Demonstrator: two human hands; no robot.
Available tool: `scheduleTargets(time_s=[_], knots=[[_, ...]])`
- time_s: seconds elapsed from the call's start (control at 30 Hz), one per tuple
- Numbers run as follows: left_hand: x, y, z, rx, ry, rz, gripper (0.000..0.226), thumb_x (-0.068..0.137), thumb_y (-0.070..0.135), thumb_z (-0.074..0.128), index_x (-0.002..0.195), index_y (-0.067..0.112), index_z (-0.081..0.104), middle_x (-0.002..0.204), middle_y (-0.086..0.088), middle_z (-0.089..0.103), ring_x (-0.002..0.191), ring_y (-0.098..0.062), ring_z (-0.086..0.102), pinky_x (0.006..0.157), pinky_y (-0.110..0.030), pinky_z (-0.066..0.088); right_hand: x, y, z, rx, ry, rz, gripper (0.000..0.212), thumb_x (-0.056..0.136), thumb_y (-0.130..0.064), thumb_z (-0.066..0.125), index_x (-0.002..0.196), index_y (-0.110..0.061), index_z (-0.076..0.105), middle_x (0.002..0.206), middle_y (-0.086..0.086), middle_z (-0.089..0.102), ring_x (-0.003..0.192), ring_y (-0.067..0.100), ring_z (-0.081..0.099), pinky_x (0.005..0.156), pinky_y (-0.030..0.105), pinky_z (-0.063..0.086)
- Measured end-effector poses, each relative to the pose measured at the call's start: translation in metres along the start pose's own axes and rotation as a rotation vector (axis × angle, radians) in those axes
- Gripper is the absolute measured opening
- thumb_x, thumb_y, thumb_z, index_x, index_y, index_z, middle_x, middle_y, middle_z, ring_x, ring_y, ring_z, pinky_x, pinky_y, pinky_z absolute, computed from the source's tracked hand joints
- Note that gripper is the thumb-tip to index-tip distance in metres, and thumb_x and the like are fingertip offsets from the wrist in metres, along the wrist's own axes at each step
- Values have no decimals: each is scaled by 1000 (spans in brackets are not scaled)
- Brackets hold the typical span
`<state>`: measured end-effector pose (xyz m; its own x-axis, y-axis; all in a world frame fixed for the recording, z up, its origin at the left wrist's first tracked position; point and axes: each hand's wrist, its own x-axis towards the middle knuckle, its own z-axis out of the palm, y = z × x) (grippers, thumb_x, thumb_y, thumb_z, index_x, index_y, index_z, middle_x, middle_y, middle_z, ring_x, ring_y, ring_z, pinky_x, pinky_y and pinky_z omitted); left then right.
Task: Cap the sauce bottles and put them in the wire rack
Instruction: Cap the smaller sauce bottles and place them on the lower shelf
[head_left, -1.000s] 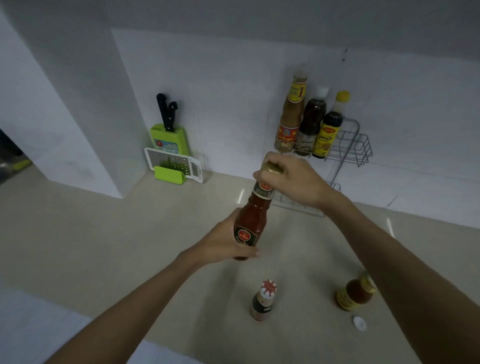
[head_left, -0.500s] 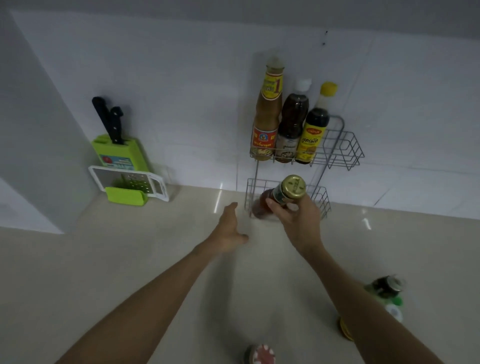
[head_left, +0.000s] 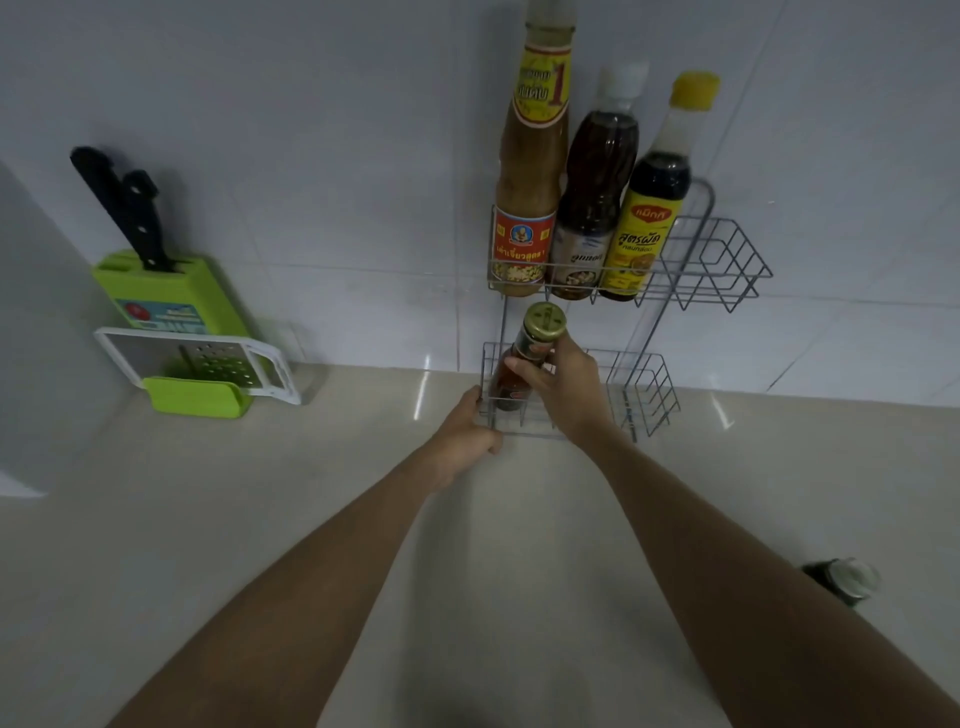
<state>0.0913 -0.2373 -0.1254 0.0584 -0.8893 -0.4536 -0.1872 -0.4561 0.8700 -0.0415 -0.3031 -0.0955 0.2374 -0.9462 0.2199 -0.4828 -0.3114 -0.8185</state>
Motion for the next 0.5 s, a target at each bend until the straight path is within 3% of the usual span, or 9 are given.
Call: scheduleTargets(time_s=[0.17,0.3,0.4,0.5], knots=[[2,-5,2,-23,-38,57,91,78,-12,51,152,25,13,155,-1,31,138,-15,30,95,-31,34,18,0,10,-101,-106,43,48,84,-37,68,121,-10,50,117,12,66,105,28,63,88,35,50],[4,-5,2,-37,-60,63,92,79,-14,50,153,21,10,156,-4,29,122,-7,28,94,-30,33,27,-8,19,-182,-128,78,46,87,-40,64,115,-6,49,114,15,66,102,32,61,85,39,49],[1,-4,2,44,-63,51,92,81,-14,49,155,19,5,159,-6,24,137,-16,29,96,-27,32,29,-8,14,-141,-162,143,48,89,-41,62,120,-6,47,119,15,64,109,33,60,87,37,49],[-14,-10,-1,109,-38,47,87,83,-11,51,155,17,10,161,-3,21,146,-20,23,103,-24,29,17,-12,0,-70,-279,235,64,93,-37,58,141,-5,29,141,17,50,129,33,48,95,33,39]])
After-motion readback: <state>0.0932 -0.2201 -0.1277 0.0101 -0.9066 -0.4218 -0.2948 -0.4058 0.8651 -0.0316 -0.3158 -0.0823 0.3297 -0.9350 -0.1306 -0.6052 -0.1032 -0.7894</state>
